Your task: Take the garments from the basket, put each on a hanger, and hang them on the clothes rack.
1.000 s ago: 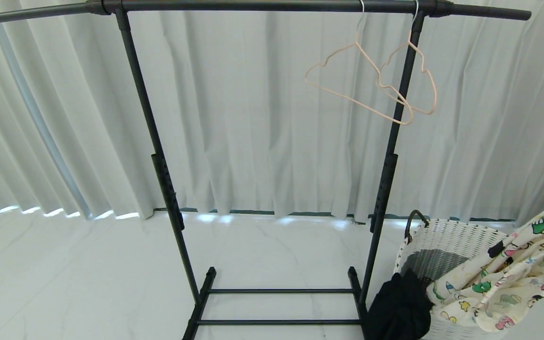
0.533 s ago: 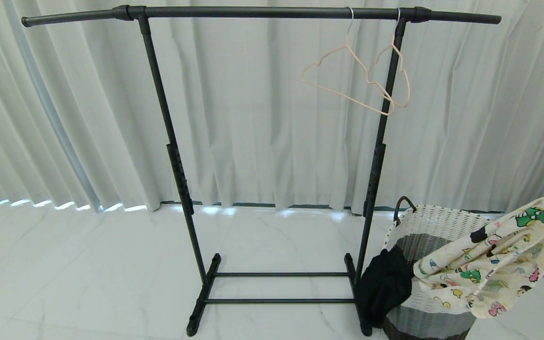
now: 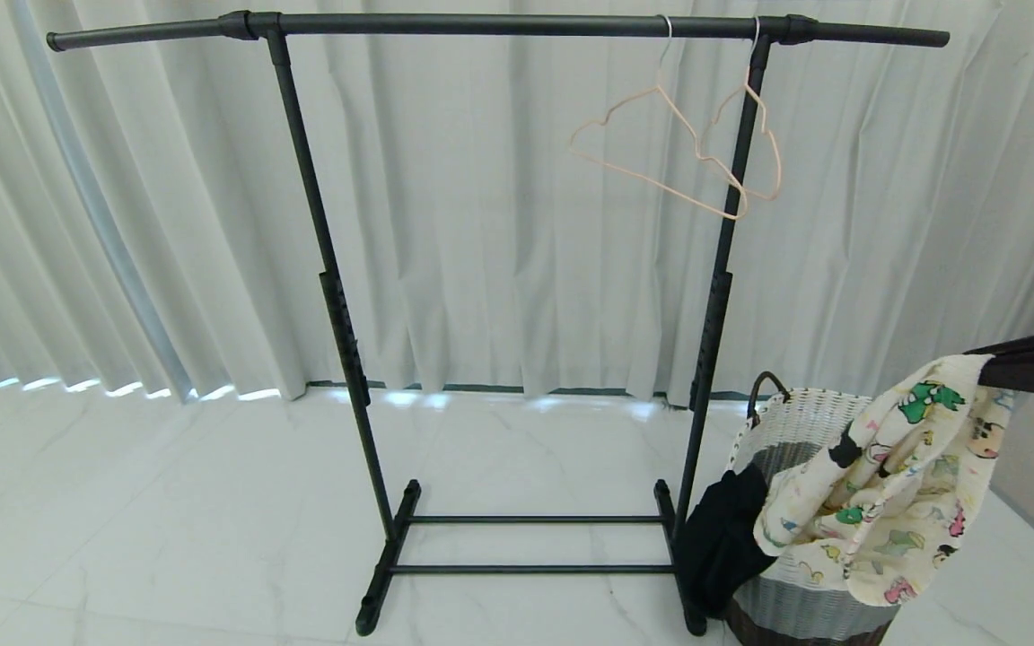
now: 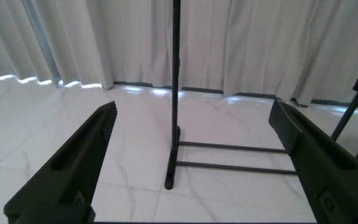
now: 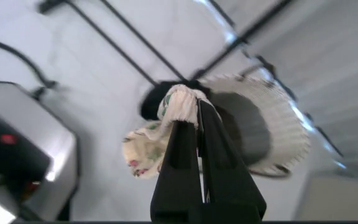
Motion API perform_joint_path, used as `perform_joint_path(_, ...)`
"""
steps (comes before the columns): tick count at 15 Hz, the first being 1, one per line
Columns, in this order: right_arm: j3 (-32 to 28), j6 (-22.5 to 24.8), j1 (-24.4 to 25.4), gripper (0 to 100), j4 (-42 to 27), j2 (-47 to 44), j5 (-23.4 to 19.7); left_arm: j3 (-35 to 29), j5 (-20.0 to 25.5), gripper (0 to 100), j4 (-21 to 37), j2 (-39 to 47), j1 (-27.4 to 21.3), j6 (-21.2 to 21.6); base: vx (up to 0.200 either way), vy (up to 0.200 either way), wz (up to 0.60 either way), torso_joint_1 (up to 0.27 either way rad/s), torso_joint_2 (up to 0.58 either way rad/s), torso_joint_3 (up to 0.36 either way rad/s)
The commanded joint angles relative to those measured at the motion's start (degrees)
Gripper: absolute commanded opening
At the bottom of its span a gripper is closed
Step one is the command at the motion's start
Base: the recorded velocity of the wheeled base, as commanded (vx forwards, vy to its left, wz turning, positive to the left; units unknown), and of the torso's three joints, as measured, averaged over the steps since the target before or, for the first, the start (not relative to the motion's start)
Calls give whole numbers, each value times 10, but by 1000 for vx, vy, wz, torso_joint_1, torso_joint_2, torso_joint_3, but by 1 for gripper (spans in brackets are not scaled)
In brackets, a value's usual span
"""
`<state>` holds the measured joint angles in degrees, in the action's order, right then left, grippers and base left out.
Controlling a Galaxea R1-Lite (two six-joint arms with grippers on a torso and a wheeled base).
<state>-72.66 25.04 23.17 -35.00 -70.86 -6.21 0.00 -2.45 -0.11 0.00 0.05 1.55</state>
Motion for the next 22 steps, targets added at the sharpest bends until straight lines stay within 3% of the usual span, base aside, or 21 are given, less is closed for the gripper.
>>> perform_joint_path(1, -11, -28, 53, 0, 0, -30, 0, -6, 3, 100, -6, 2, 0, -2, 0, 0, 0, 0, 0, 0)
perform_joint_path(3, -31, -53, 81, 0, 1, -52, -2, -104, 22, 100, -16, 89, -27, -60, 0, 0, 0, 0, 0, 0)
perform_joint_path(4, -44, -73, 95, 0, 3, -75, -3, -187, 21, 100, -37, 192, -43, -91, 0, 0, 0, 0, 0, 0)
perform_joint_path(5, -50, -79, 101, 0, 5, -84, -3, -210, 22, 100, -45, 232, -44, -91, 0, 0, 0, 0, 0, 0)
perform_joint_path(6, -64, -95, 116, 0, 16, -110, -2, -274, 22, 100, -80, 345, -65, -94, 0, 0, 0, 0, 0, 0)
perform_joint_path(7, -75, -102, 126, 0, 21, -125, -2, -310, 22, 100, -107, 403, -87, -97, 0, 0, 0, 0, 0, 0)
perform_joint_path(9, -112, -126, 156, 0, 40, -168, 0, -408, 21, 100, -166, 544, -162, -131, 0, 0, 0, 0, 0, 0)
perform_joint_path(10, -129, -140, 169, 0, 46, -186, 0, -442, 18, 100, -167, 591, -195, -132, 0, 0, 0, 0, 0, 0)
perform_joint_path(12, -166, -157, 182, 0, 63, -227, 1, -468, 13, 100, -168, 664, -264, -131, 0, 0, 0, 0, 0, 0)
perform_joint_path(15, -214, -165, 193, 0, 70, -270, 1, -446, -43, 100, -168, 748, -381, -139, 0, 0, 0, 0, 0, 0)
perform_joint_path(17, -232, -175, 195, 0, 71, -284, 0, -445, -48, 100, -168, 807, -437, -162, 0, 0, 0, 0, 0, 0)
perform_joint_path(19, -233, -177, 195, 0, 78, -285, 0, -446, -48, 100, -168, 868, -478, -168, 0, 0, 0, 0, 0, 0)
perform_joint_path(22, -233, -184, 202, 0, 78, -284, 0, -448, -48, 100, -195, 957, -494, -172, 0, 0, 0, 0, 0, 0)
